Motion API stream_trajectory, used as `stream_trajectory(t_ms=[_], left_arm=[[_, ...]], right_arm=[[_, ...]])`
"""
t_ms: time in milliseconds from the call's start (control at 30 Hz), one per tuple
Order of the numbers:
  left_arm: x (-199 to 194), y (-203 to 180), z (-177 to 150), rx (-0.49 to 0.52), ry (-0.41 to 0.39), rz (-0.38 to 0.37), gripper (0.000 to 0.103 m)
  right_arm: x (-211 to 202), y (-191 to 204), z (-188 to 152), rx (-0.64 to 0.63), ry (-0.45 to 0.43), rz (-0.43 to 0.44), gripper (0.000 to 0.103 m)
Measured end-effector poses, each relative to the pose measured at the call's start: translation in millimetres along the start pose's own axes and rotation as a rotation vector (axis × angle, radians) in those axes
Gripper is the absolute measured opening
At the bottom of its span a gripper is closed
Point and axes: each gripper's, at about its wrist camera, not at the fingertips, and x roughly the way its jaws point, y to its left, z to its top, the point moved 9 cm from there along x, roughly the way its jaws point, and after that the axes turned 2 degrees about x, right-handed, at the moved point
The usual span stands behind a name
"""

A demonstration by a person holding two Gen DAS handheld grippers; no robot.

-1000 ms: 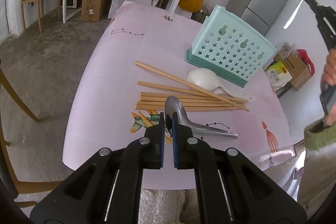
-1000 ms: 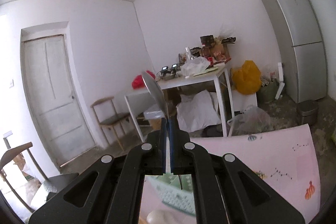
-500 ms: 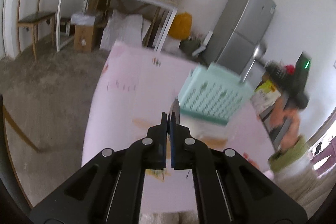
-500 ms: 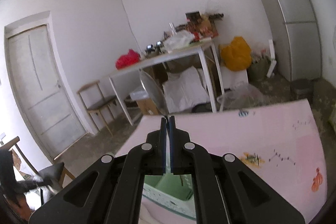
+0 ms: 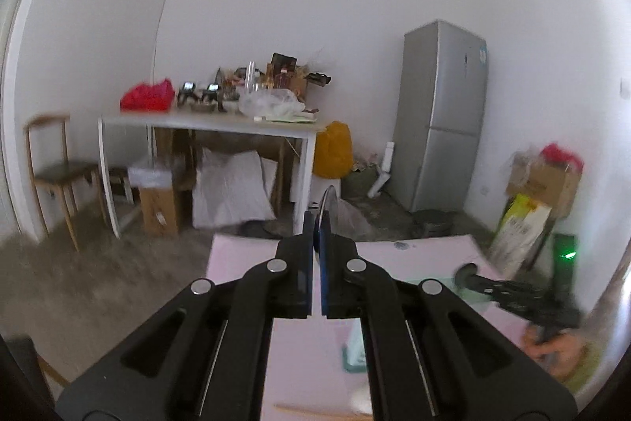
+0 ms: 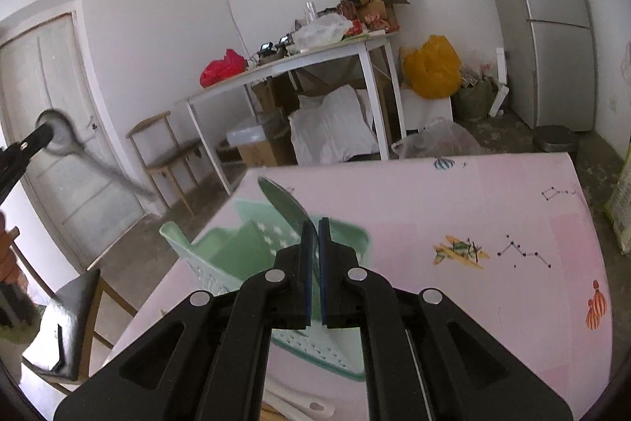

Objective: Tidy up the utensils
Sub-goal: 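Lift the held spoons with both grippers and carry them over the green holder, then lower the spoons into the green holder and open both grippers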

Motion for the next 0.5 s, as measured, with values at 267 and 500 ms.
stream_trajectory(t_ms=[267, 500], left_arm=[[59, -31, -24, 0.134, 0.093, 0.007, 0.001], [93, -42, -47, 0.162, 0.174, -0.01, 0.002]], right_arm=[[-6, -3, -2, 0.032, -0.003, -0.008, 0.007], [-16, -4, 0, 0.058, -0.025, -0.006, 0.022]])
